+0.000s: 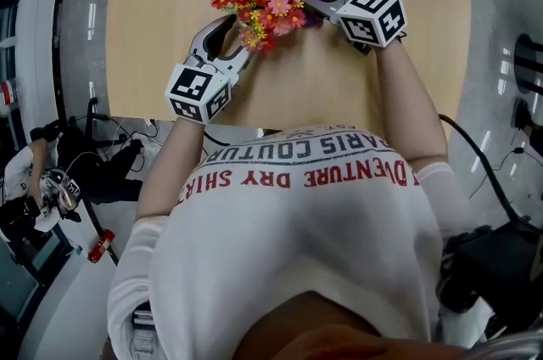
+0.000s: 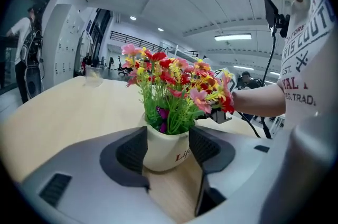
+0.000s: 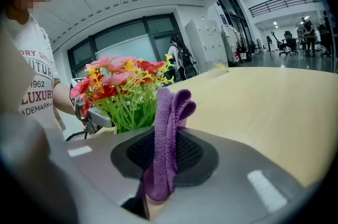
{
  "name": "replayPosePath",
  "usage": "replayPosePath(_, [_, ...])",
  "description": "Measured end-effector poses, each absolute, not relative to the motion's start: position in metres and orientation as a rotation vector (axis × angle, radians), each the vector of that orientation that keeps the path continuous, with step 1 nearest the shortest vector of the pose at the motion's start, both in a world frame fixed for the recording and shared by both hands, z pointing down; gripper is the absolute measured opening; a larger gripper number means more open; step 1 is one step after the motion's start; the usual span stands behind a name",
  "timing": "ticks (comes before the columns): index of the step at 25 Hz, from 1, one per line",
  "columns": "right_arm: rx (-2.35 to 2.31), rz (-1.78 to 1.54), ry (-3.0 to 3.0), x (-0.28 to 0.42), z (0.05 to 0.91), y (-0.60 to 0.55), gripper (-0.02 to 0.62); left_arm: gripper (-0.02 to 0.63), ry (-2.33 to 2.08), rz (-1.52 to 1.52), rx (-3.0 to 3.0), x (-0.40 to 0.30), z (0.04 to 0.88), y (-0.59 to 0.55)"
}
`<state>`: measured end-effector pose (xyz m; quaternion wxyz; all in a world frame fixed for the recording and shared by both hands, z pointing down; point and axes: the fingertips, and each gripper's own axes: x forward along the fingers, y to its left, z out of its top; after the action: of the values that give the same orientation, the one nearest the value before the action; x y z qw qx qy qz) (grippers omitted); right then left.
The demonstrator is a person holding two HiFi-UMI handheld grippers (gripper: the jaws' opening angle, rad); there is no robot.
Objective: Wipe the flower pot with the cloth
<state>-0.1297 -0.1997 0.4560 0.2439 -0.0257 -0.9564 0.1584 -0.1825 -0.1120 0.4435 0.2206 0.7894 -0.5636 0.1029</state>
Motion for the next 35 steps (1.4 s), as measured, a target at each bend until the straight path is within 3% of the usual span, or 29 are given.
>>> replayPosePath(23, [-0.175,0.413,-2.569,-0.081,0.445,-0.120,0.067,0.230,-1.025,0.524,2.475,-0.173,0.436,-0.110])
replayPosePath(35, [-0.157,0.542,-2.624,-0.101,0.428,-0.168,0.067,0.230,-1.022,0.553,2.484,-0.174,0.440,-0.107])
